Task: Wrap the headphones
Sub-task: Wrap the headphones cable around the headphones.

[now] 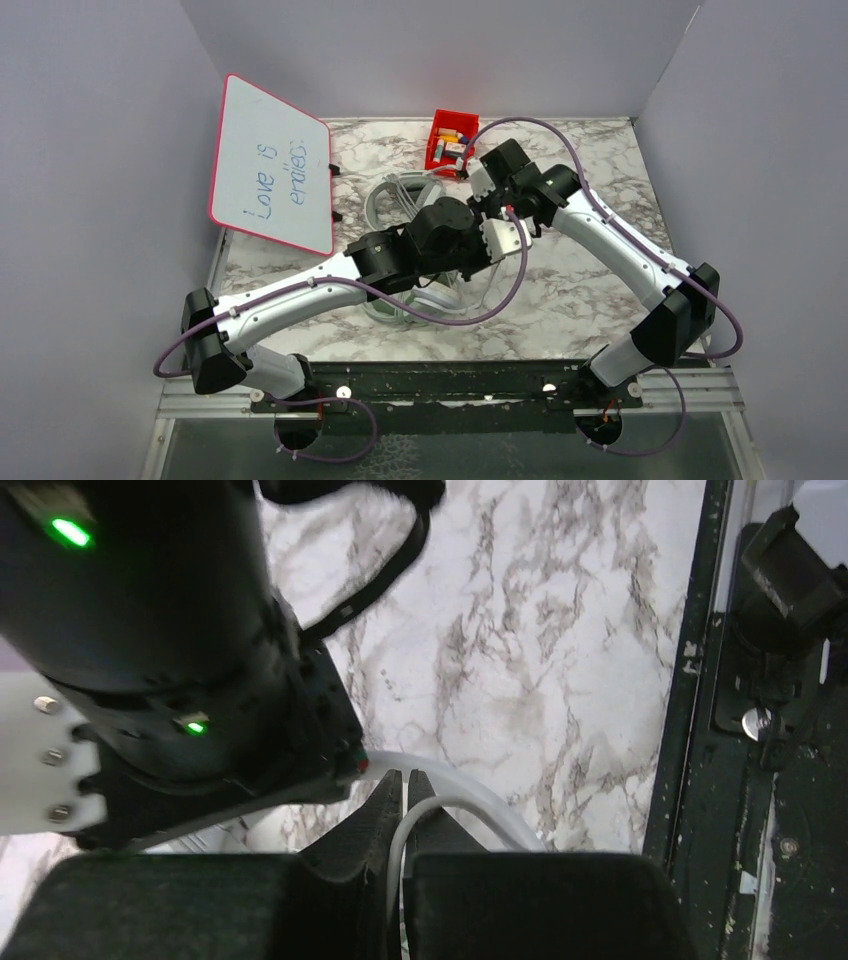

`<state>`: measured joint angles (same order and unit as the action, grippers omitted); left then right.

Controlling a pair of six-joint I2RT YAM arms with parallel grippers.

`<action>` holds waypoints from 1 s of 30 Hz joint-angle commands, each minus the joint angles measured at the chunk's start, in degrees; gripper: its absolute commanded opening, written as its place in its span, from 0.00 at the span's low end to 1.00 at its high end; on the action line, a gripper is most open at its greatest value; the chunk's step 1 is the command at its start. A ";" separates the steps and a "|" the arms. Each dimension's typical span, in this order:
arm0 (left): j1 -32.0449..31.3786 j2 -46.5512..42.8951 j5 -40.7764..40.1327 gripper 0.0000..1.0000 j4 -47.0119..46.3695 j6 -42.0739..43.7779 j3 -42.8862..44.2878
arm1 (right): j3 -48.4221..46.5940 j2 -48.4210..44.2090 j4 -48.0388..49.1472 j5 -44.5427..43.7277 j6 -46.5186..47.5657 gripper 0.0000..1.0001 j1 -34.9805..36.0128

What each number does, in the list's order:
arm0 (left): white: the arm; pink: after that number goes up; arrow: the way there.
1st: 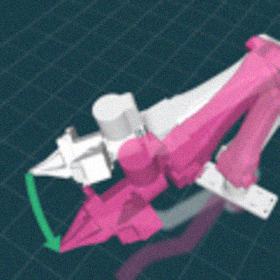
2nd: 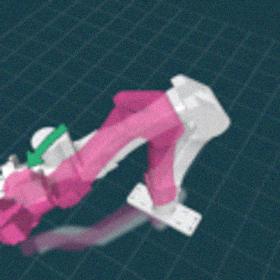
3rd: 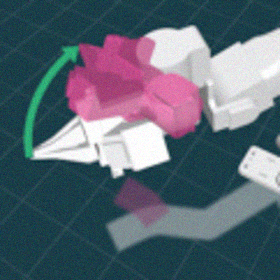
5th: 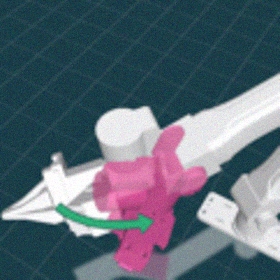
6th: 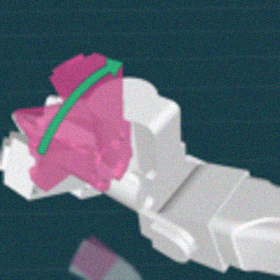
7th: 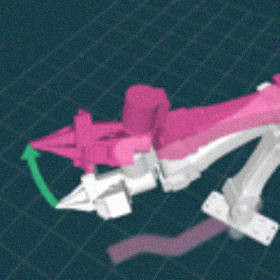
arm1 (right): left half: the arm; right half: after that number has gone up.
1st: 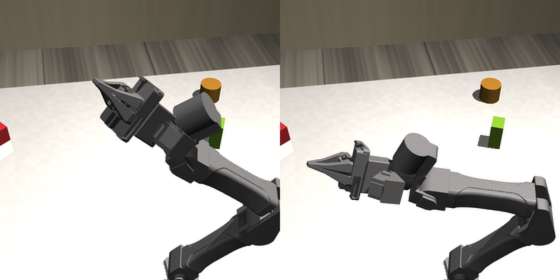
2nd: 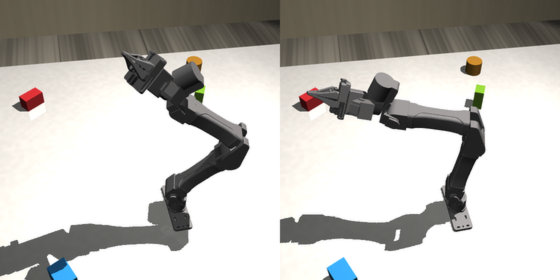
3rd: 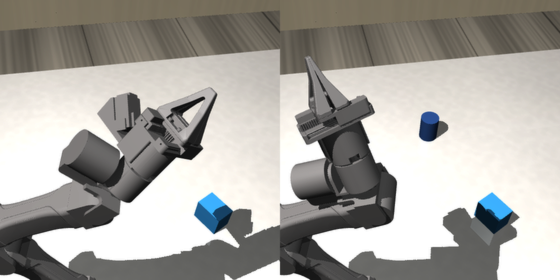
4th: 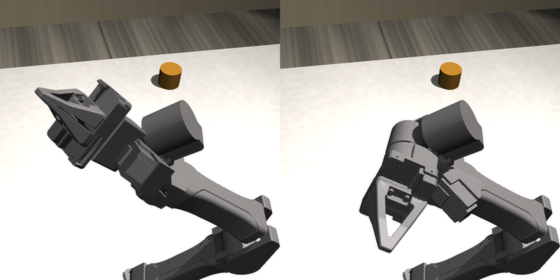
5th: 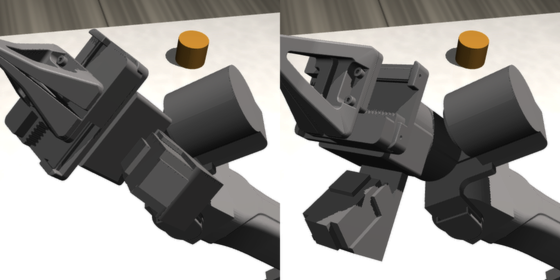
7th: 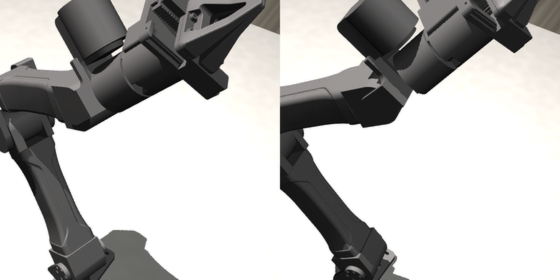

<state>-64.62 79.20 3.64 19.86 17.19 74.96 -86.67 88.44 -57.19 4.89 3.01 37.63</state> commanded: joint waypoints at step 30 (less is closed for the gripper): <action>3.34 -6.54 -8.27 0.00 -0.70 6.90 1.44 | -2.91 0.72 -1.61 2.17 -0.57 0.01 2.18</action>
<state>-61.36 74.02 0.45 19.44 21.37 74.19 -87.59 88.92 -58.22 6.31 3.01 39.07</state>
